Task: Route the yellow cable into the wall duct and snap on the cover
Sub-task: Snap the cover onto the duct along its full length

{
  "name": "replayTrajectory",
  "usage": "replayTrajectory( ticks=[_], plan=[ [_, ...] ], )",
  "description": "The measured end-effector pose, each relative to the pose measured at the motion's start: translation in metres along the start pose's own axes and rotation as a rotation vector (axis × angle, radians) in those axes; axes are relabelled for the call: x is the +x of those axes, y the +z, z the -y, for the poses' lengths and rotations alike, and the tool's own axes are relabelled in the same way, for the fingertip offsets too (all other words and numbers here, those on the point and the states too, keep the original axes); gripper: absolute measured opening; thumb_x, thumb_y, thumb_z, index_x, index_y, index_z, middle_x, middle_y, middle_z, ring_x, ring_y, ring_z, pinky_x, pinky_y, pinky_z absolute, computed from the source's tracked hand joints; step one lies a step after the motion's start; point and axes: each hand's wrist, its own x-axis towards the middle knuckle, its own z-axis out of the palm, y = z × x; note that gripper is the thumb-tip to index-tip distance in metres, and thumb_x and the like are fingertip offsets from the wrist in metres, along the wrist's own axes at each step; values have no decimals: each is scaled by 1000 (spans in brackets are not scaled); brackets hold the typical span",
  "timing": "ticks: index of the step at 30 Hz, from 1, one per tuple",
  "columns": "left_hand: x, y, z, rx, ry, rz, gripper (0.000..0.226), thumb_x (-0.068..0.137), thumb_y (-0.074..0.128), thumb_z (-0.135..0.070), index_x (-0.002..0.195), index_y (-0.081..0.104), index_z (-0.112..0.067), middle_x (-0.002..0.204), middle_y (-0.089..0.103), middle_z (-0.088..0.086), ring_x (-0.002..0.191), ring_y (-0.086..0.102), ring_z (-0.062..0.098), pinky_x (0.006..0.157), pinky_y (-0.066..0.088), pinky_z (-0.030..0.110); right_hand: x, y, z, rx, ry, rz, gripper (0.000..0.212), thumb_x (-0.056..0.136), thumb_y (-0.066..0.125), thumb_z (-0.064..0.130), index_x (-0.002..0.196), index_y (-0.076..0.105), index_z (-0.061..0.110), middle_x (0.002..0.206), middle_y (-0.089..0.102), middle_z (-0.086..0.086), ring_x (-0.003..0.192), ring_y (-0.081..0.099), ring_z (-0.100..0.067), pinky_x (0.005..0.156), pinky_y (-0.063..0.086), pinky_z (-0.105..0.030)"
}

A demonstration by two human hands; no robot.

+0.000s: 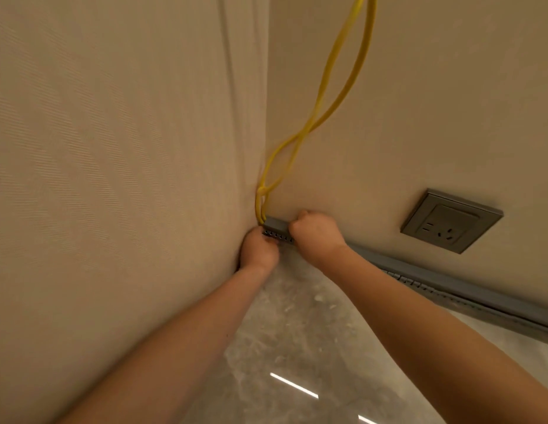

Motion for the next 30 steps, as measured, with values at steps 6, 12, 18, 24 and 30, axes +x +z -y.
replayTrajectory(
  ticks=[6, 12, 18, 24, 30],
  plan=[
    [-12, -3, -10, -195, -107, -29, 28, 98, 45, -23, 75, 59, -17, 94, 71, 22, 90, 69, 37, 87, 53, 56, -1, 2, 7, -69, -57, 30, 26, 90, 51, 0, 113, 63, 3, 116, 55, -15, 106, 55, -34, 72, 47, -36],
    [-16, 5, -23, -332, -226, -99, 32, 93, 54, -40, 73, 61, -16, 96, 72, 21, 91, 69, 37, 88, 53, 58, -16, 15, -1, -26, -52, -78, 35, 92, 44, 5, 126, 49, 5, 121, 49, -11, 113, 46, -31, 62, 36, -35],
    [-20, 10, -23, -357, -253, -188, 37, 81, 64, -47, 90, 69, -12, 103, 71, 18, 99, 67, 36, 92, 53, 50, -16, 15, 1, -22, -64, -91, 34, 91, 45, 4, 125, 50, 4, 121, 50, -10, 112, 47, -31, 61, 36, -33],
    [-18, 17, -28, -386, -257, -335, 37, 81, 73, -34, 107, 70, -7, 100, 73, 15, 88, 69, 33, 84, 57, 46, -10, 12, 5, -107, -138, -62, 32, 88, 49, -2, 118, 59, 3, 113, 54, -12, 103, 53, -32, 59, 36, -31],
    [-19, 20, -23, -273, -200, -428, 39, 81, 72, -38, 108, 72, -10, 102, 74, 9, 92, 69, 25, 84, 55, 36, -4, 18, 9, -146, -127, -82, 45, 89, 47, -2, 134, 45, 2, 114, 55, -14, 103, 55, -33, 61, 40, -31]
  ],
)
